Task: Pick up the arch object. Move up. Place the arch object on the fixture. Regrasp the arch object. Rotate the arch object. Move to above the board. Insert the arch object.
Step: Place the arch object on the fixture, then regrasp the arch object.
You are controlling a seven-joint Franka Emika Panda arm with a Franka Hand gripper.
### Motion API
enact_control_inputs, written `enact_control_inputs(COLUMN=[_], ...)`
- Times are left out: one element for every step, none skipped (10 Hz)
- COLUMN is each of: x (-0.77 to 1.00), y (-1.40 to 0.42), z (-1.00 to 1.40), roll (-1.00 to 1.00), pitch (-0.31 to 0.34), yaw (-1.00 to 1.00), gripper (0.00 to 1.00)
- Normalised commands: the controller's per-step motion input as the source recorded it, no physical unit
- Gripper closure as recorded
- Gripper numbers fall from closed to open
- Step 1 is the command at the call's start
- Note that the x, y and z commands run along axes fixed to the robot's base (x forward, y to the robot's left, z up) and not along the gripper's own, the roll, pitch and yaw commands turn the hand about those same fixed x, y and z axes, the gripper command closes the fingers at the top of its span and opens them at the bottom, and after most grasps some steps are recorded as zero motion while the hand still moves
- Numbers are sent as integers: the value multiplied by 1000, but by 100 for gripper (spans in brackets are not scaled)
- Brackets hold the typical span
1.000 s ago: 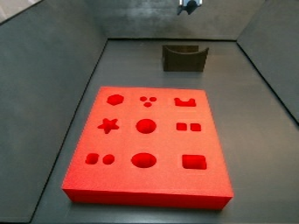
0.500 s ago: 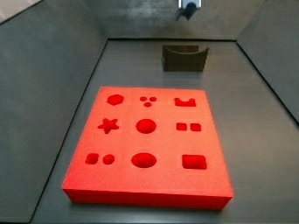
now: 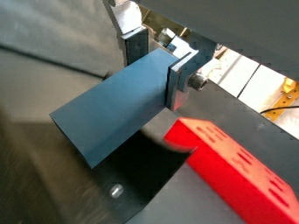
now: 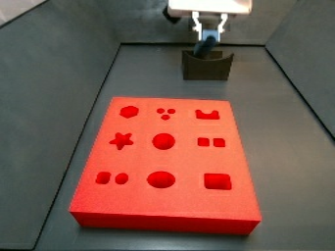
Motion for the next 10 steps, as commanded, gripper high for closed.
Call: enact_control_inputs(x=[158, 126, 103, 81, 72, 64, 66, 70, 0, 0], y=[124, 100, 77, 109, 115, 126, 125, 130, 0, 0], z=[-911, -693, -474, -365, -358, -359, -356, -346, 0, 1000], roll=[-202, -134, -96, -50, -47, -45, -46, -44, 0, 30], pitch=[51, 20, 3, -23, -29, -34, -34, -38, 0, -64], yaw=[-234, -224, -200, -169, -161, -152, -151, -132, 0, -10], gripper=[100, 100, 100, 100, 100, 100, 100, 100, 0, 0])
